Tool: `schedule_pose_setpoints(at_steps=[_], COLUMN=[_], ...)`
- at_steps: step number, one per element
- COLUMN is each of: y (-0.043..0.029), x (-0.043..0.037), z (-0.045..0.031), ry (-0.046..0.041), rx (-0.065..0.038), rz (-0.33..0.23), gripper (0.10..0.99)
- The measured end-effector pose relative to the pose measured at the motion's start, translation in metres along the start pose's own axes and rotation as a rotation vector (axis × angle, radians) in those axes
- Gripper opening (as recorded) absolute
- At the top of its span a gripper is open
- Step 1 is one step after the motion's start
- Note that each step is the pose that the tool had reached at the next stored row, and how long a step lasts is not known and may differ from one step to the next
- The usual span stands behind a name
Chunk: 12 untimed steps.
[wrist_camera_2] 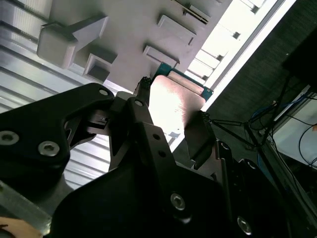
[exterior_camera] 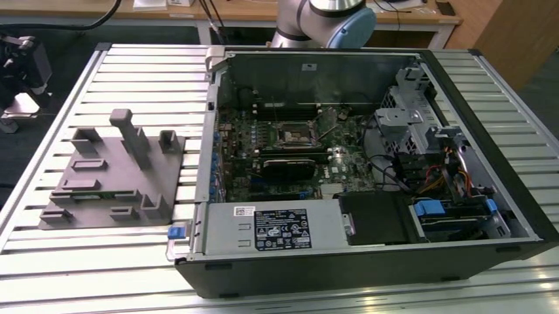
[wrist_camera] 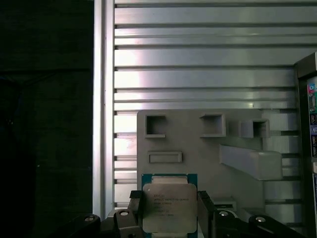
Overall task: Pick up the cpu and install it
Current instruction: 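Pick up the cpu and move it towards the insertion slot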
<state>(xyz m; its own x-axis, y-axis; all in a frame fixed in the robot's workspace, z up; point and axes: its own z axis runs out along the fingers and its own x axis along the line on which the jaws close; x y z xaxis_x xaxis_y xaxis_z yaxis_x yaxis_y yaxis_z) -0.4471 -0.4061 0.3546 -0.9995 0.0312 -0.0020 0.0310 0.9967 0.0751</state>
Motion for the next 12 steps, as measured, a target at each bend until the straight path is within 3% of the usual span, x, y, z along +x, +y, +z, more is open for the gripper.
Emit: schedule_pose_setpoints(at_steps=[12], y=[0.0009], x=[0.0000], z=[-0.0082], ry=[0.0000], rx=[0.000], rz=[0.000], gripper=[0.529])
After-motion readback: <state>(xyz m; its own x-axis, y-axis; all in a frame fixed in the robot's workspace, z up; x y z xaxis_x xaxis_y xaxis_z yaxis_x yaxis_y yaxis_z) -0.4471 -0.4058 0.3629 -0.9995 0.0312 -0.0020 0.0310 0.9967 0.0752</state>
